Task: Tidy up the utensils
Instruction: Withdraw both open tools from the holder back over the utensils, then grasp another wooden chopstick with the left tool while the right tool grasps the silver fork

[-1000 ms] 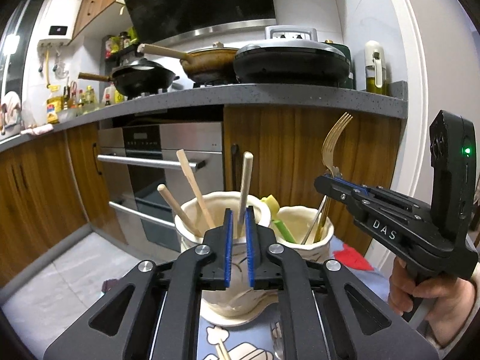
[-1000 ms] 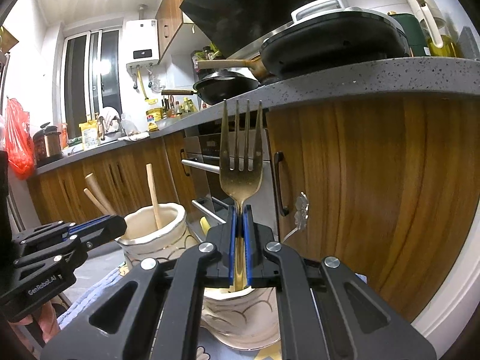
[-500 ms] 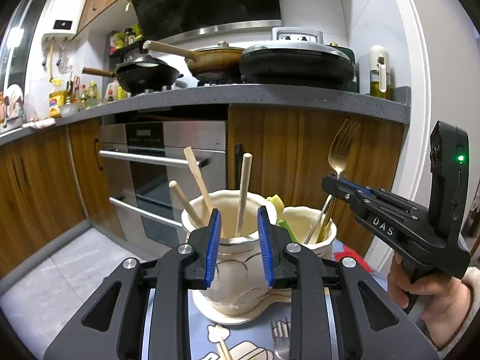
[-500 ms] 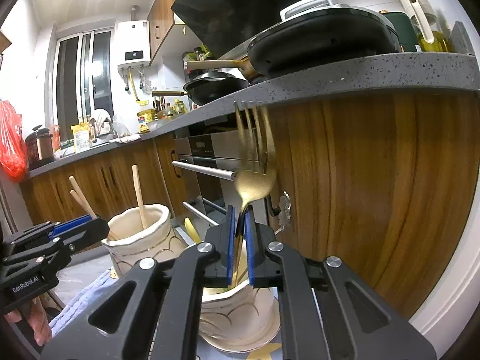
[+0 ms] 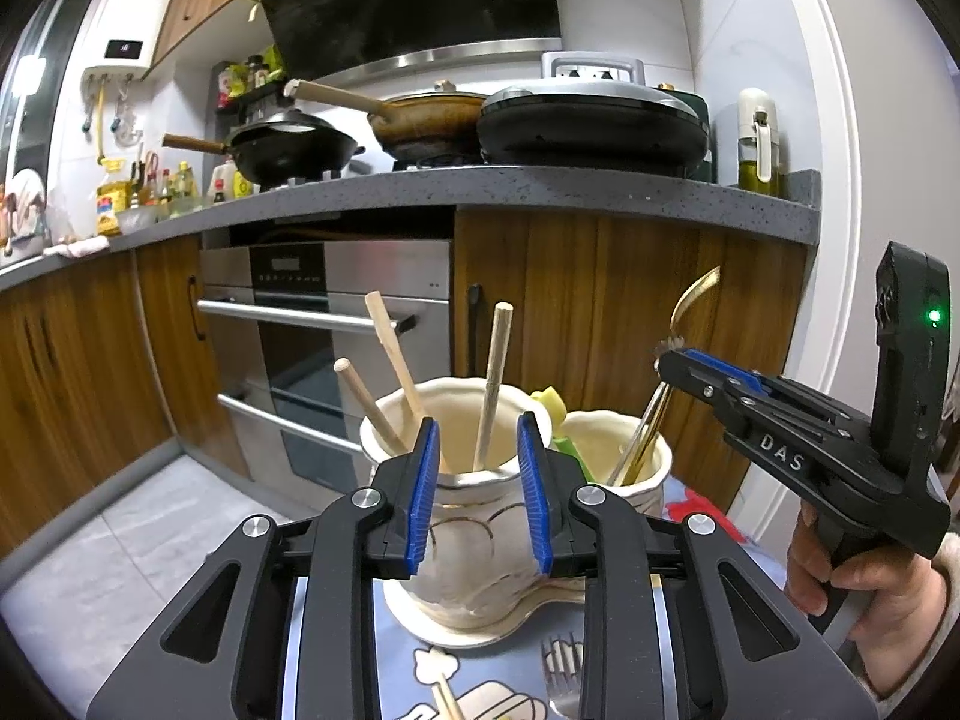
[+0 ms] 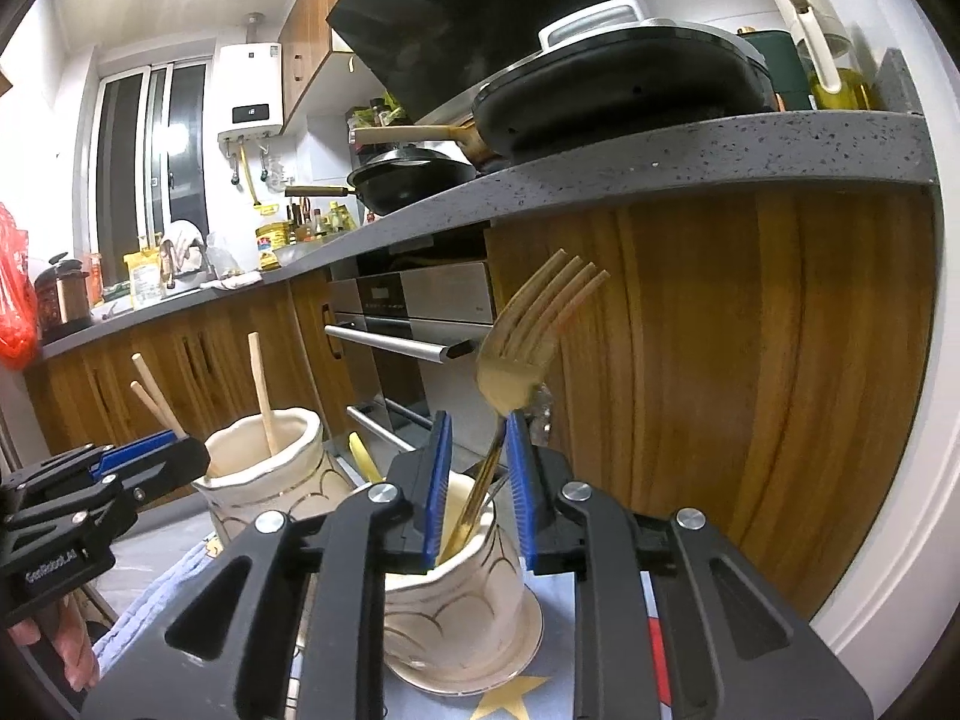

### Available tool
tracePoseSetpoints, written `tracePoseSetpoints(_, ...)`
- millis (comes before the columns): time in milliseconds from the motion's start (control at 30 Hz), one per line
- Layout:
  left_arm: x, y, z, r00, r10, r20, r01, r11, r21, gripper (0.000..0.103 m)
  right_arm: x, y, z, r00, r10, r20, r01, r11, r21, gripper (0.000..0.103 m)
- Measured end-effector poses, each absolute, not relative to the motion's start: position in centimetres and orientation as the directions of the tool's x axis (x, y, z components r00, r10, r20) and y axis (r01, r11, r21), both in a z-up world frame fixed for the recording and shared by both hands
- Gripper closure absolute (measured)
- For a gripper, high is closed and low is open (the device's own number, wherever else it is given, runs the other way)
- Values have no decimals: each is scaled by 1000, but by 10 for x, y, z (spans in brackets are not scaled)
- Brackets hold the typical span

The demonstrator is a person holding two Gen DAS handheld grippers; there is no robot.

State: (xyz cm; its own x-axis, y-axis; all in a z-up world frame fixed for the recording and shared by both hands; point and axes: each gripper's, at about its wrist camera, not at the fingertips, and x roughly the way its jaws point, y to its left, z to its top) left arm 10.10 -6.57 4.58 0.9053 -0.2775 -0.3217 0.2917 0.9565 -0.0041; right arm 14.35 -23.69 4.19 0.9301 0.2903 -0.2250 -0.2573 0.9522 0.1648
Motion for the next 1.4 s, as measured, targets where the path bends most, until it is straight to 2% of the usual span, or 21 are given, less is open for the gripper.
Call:
tracePoseSetpoints(100,100,-66,46,905,-277,-322,294,956,2,75,141,-241,41,931,286,-227,-252,953,169,80)
tracePoseSetpoints(133,99,-66,47,905,-278,-323,294,956,3,75,140,-242,40,931,286,-226,-251,953,171,73)
tracePoseSetpoints(167,99,-66,48,905,-278,-322,295,956,4,72,138,-244,40,931,288,-224,-252,952,177,68)
tracePoseSetpoints(233,96,-65,49,908,-277,-315,293,956,5,64,135,-244,40,931,290,-220,-254,951,179,67)
tracePoseSetpoints(300,93,-64,50,910,-275,-310,292,956,11,60,131,-244,41,932,291,-216,-256,950,176,63)
tracePoseSetpoints(367,88,-62,51,915,-268,-303,286,958,14,51,126,-244,41,932,295,-211,-261,950,172,51)
tracePoseSetpoints(400,85,-60,52,916,-267,-299,284,959,13,49,123,-244,42,931,300,-209,-267,949,170,48)
tracePoseSetpoints(467,80,-58,53,918,-263,-296,279,960,11,39,118,-244,42,927,312,-210,-280,945,171,39)
tracePoseSetpoints(533,73,-52,53,923,-253,-288,266,964,5,29,114,-245,41,923,325,-206,-291,940,178,14)
tracePoseSetpoints(567,70,-49,52,927,-245,-284,256,967,1,22,111,-246,41,923,329,-199,-295,938,183,6)
tracePoseSetpoints(667,61,-37,48,933,-220,-286,225,974,-13,10,103,-246,40,925,324,-201,-289,939,184,5)
tracePoseSetpoints(767,56,-26,40,930,-196,-310,196,980,-32,7,100,-244,35,918,325,-229,-287,940,183,5)
tracePoseSetpoints(1100,61,-4,-15,785,-165,-597,160,985,-62,6,89,-222,10,874,325,-361,-297,946,133,5)
tracePoseSetpoints(1167,62,-1,-25,751,-168,-639,153,985,-79,6,87,-218,5,865,323,-383,-296,946,129,5)
tracePoseSetpoints(1400,55,-2,-50,662,-109,-742,148,989,-13,9,83,-210,-10,822,332,-463,-300,943,144,5)
